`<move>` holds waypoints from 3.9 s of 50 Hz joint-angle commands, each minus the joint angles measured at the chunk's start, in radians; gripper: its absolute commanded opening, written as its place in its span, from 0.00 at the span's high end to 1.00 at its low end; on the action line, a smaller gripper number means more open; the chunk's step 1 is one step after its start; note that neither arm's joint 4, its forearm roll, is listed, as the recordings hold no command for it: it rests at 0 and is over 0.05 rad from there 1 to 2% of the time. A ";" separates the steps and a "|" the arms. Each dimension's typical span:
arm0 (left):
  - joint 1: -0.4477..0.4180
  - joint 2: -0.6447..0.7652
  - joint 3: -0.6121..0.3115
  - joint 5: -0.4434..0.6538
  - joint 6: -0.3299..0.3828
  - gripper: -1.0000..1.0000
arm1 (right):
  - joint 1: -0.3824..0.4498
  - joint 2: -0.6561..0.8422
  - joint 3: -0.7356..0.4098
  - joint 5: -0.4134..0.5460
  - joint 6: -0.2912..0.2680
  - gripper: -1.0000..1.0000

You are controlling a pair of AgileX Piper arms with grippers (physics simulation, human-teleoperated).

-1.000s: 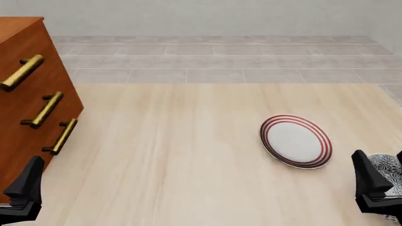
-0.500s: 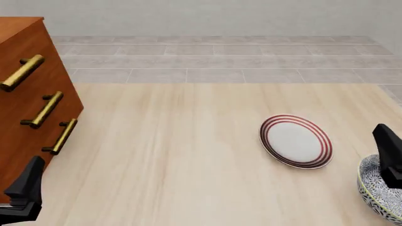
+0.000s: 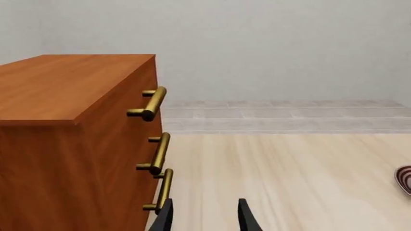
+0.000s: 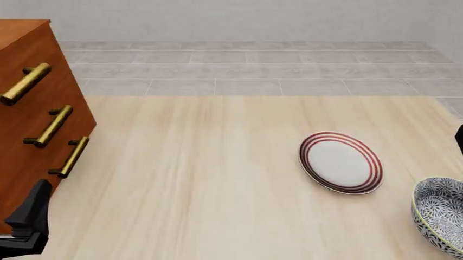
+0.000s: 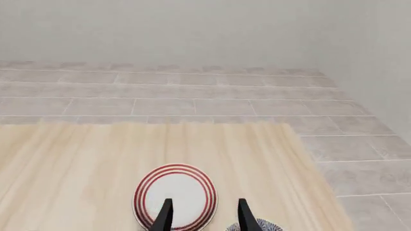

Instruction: Put the bowl on top of the cabinet.

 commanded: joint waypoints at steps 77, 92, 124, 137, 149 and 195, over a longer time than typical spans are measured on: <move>-0.024 0.051 0.007 -0.028 0.012 0.00 | -0.404 0.284 -0.183 0.306 -0.099 0.00; -0.025 0.079 0.007 -0.044 0.022 0.00 | -0.470 0.312 -0.140 0.247 -0.130 0.00; -0.027 0.088 0.007 -0.047 0.029 0.00 | -0.562 0.383 -0.098 0.163 -0.141 0.00; -0.027 0.074 0.007 -0.036 0.031 0.00 | -0.597 0.450 -0.023 0.065 -0.148 0.00; -0.028 0.092 0.007 -0.049 0.034 0.00 | -0.631 0.511 0.021 -0.015 -0.163 0.00; -0.028 0.122 0.007 -0.067 0.039 0.00 | -0.698 0.673 0.085 -0.168 -0.138 0.00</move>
